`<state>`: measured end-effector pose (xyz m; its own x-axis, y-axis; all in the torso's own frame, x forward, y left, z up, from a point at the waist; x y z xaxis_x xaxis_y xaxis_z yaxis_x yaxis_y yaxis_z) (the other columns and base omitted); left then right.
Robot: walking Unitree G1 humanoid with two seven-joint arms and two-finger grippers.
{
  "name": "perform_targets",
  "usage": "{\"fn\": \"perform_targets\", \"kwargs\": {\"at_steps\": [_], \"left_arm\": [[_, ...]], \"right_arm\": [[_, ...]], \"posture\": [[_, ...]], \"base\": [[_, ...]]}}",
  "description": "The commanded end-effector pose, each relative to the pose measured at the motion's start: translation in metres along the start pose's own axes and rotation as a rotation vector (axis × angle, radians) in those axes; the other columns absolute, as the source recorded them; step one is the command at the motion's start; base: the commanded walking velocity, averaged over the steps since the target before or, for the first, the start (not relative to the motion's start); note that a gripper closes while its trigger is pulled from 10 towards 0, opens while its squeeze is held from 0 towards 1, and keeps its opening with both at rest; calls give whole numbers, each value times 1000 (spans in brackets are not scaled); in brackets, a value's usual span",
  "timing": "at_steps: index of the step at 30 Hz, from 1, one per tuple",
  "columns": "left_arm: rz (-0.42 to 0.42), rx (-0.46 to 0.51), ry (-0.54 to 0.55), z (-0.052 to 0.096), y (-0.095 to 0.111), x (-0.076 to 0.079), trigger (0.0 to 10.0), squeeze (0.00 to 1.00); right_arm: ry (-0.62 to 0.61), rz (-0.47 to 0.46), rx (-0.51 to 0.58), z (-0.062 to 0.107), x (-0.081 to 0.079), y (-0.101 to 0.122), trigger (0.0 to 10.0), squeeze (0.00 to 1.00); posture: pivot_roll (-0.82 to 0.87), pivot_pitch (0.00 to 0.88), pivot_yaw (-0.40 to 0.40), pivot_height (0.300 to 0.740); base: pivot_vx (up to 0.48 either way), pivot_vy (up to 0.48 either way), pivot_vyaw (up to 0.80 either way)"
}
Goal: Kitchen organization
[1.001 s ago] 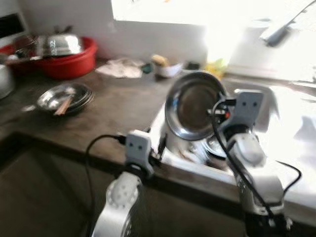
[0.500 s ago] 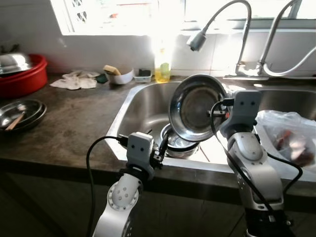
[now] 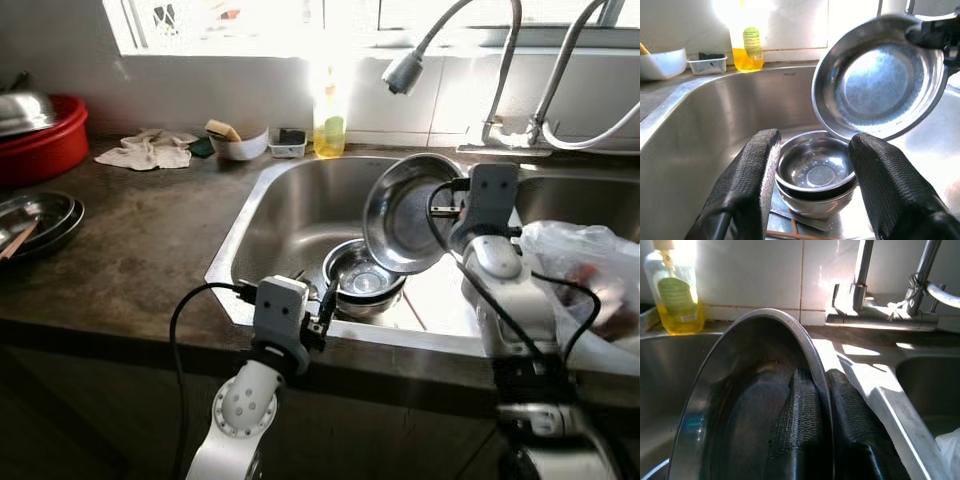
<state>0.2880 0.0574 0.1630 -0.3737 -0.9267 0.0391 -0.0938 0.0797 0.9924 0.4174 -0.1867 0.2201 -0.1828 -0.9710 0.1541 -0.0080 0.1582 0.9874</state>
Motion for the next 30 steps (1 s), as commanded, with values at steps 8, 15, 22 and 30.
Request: {"fn": "perform_targets", "kwargs": {"at_steps": [8, 15, 22, 30], "left_arm": [[-3, -29, 6, 10, 0, 3, 10000, 0], [-1, -42, 9, 14, 0, 3, 10000, 0], [-5, -47, 10, 14, 2, 3, 10000, 0], [-6, -47, 12, 12, 1, 3, 10000, 0]], "right_arm": [[-36, 13, -136, -14, 6, -37, 10000, 0], [-38, 12, -206, -12, 2, -57, 10000, 0], [-37, 11, -216, -12, 1, -65, 10000, 1000], [-66, 29, -170, -12, 6, -56, 10000, 1000]], "posture": [[83, 129, -5, 740], [92, 144, -1, 740], [104, 147, -8, 740], [99, 127, -9, 740]], "base": [[0, 0, 0], [0, 0, 0], [0, 0, 0], [0, 0, 0]]}}
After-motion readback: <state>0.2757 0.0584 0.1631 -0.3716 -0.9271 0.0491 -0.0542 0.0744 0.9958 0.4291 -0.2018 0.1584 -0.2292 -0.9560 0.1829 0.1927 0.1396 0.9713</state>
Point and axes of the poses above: a point about 5 cm out from each wrist's last joint towards the gripper, its own z axis pointing back from the gripper into the wrist, its own y axis along the axis of the wrist's last joint, x = y × z, the point moved 5 cm from there along -z, pointing out of the wrist towards the gripper, and after that the axes turned 5 degrees about z, right-handed, at the moved point
